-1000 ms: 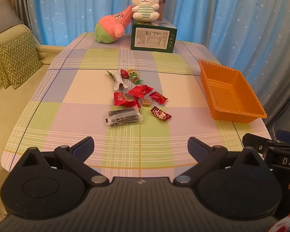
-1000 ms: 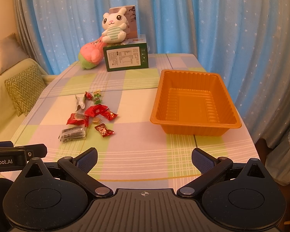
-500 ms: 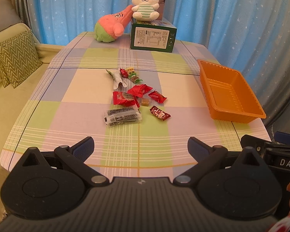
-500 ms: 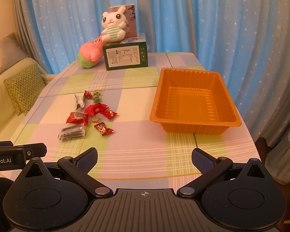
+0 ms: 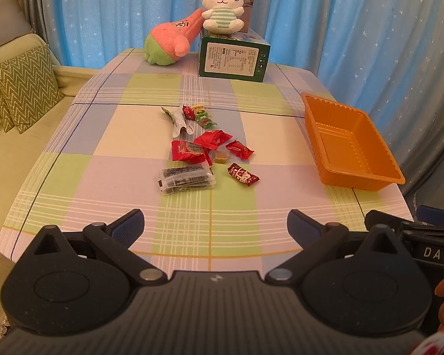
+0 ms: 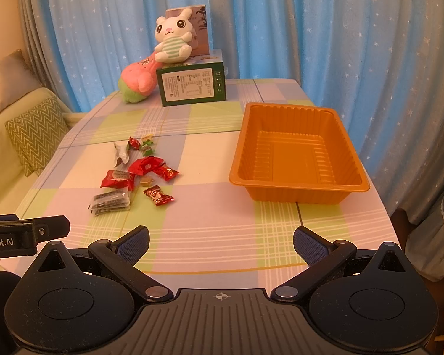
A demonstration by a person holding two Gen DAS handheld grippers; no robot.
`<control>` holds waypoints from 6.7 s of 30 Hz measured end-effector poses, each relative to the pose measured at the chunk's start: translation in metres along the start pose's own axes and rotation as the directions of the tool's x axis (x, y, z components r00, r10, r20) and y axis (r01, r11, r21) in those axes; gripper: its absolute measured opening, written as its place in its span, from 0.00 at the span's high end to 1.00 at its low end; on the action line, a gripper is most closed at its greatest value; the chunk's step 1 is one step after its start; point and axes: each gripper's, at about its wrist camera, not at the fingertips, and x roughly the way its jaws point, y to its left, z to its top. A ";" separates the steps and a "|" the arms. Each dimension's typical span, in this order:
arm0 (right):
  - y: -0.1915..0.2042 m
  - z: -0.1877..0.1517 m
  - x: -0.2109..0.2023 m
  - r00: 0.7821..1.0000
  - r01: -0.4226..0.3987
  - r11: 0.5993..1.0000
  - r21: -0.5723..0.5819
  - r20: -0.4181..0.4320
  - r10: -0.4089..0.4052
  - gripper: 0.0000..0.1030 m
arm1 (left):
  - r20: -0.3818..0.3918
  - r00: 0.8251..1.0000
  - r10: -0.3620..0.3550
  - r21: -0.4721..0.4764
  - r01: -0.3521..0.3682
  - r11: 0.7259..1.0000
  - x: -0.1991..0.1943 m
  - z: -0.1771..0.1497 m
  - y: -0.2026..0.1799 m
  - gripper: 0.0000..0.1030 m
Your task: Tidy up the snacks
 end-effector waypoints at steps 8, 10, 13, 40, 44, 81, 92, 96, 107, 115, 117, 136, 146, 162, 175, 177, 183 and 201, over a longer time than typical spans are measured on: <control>-0.001 -0.003 0.001 1.000 -0.001 1.000 0.001 -0.004 0.001 0.00 | 0.001 1.000 -0.002 -0.005 0.002 1.000 0.000 0.000 0.000 0.01; -0.001 -0.004 0.002 1.000 -0.002 1.000 0.001 -0.008 0.002 0.00 | -0.001 1.000 -0.003 -0.009 0.003 1.000 0.001 0.000 0.001 0.01; 0.000 -0.002 0.005 1.000 -0.004 1.000 0.001 -0.016 0.004 0.00 | -0.003 1.000 -0.002 -0.016 0.002 1.000 0.003 -0.002 0.004 0.01; 0.024 0.010 0.113 0.990 -0.117 0.992 -0.044 -0.087 0.113 0.01 | -0.109 0.993 -0.046 0.066 0.054 0.996 0.117 0.026 0.059 0.18; 0.031 0.015 0.133 0.983 -0.162 0.983 -0.088 -0.096 0.154 0.07 | -0.141 0.986 -0.093 0.236 0.125 0.964 0.143 0.041 0.058 0.23; 0.064 0.023 0.207 0.964 -0.248 0.930 -0.270 -0.165 0.209 0.79 | -0.278 0.954 -0.108 0.358 0.208 0.910 0.196 0.044 0.048 0.66; 0.042 0.022 0.138 0.978 -0.209 0.962 -0.177 -0.064 0.201 0.80 | -0.212 0.974 -0.079 0.289 0.140 0.947 0.149 0.036 0.032 0.66; 0.029 0.034 0.111 0.983 -0.183 0.971 -0.156 -0.006 0.185 0.79 | -0.184 0.977 -0.106 0.287 0.157 0.945 0.129 0.042 0.014 0.66; -0.068 0.073 0.079 0.995 -0.025 1.000 -0.006 0.095 0.026 0.79 | -0.140 0.958 -0.249 0.308 0.281 0.909 0.111 0.076 -0.081 0.66; -0.130 0.082 0.090 0.998 0.033 0.997 0.068 0.055 -0.037 0.79 | -0.159 0.936 -0.315 0.296 0.350 0.889 0.140 0.095 -0.145 0.66; -0.142 0.083 0.093 0.998 0.038 0.996 0.085 0.048 -0.042 0.79 | -0.169 0.931 -0.324 0.288 0.361 0.887 0.149 0.097 -0.157 0.66; -0.171 0.091 0.111 0.999 0.039 0.987 0.153 0.009 -0.041 0.79 | -0.126 0.928 -0.350 0.210 0.369 0.905 0.171 0.103 -0.163 0.66; -0.168 0.098 0.124 1.000 -0.009 0.977 0.213 -0.010 0.011 0.78 | -0.094 0.945 -0.313 0.177 0.325 0.929 0.151 0.099 -0.133 0.61; -0.133 0.071 0.047 0.996 -0.054 0.960 0.275 0.076 0.034 0.50 | -0.036 0.965 -0.260 0.133 0.262 0.956 0.088 0.071 -0.079 0.44; -0.068 0.030 0.009 0.995 -0.092 0.972 0.218 0.058 0.081 0.34 | 0.009 0.983 -0.181 0.074 0.180 0.981 0.035 0.045 -0.014 0.32; -0.062 0.027 0.008 0.995 -0.099 0.974 0.205 0.051 0.091 0.34 | 0.011 0.987 -0.163 0.062 0.162 0.985 0.030 0.041 -0.002 0.31; -0.045 0.023 0.007 0.993 -0.117 0.978 0.174 0.041 0.111 0.34 | 0.013 0.992 -0.123 0.033 0.123 0.992 0.022 0.034 0.024 0.31; -0.008 0.019 0.033 0.989 -0.149 0.986 0.078 -0.010 0.150 0.34 | -0.008 0.992 -0.123 0.186 0.122 0.975 0.045 0.041 0.049 0.31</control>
